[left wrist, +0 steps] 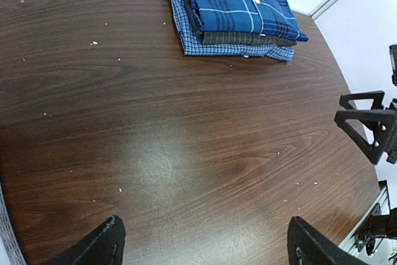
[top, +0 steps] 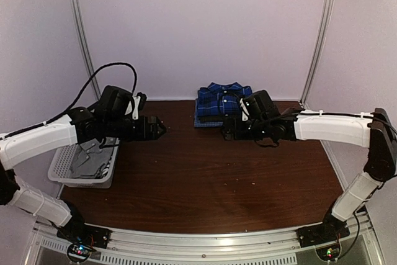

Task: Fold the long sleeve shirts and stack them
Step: Reset both arms

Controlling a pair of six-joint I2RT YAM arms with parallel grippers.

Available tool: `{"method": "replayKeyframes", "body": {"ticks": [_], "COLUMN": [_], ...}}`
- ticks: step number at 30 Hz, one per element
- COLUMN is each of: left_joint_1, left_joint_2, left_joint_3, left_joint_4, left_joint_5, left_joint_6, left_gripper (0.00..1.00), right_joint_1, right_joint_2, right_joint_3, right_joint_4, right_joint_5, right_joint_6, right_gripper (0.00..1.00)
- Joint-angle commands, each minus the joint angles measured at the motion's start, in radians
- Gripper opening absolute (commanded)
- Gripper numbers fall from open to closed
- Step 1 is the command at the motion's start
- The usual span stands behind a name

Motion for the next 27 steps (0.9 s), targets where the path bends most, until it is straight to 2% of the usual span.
{"method": "replayKeyframes", "body": {"ticks": [1, 9, 16, 21, 27], "left_joint_1": [0.008, 0.008, 0.008, 0.008, 0.008], "left_joint_2": [-0.058, -0.163, -0.229, -0.261, -0.289], "left_joint_3": [-0.039, -0.125, -0.172, -0.197, -0.211], "left_joint_4": [0.061, 0.14, 0.147, 0.158, 0.145], "left_joint_5": [-0.001, 0.038, 0.014, 0.014, -0.048], "left_joint_6": [0.052, 0.117, 0.134, 0.122, 0.122], "left_gripper": [0.95, 0.98, 0.98, 0.98, 0.98], "right_joint_1": [0.094, 0.239, 0.256, 0.256, 0.256], "right_joint_2": [-0.131, -0.33, -0.51, -0.545, -0.556], "right_joint_3": [-0.095, -0.206, -0.347, -0.343, -0.368], "right_joint_4": [0.056, 0.1, 0.181, 0.114, 0.128], "right_joint_5": [0.099, 0.196, 0.257, 0.339, 0.381], "right_joint_6": [0.104, 0.214, 0.241, 0.23, 0.242], "right_gripper": [1.0, 1.0, 1.0, 1.0, 1.0]}}
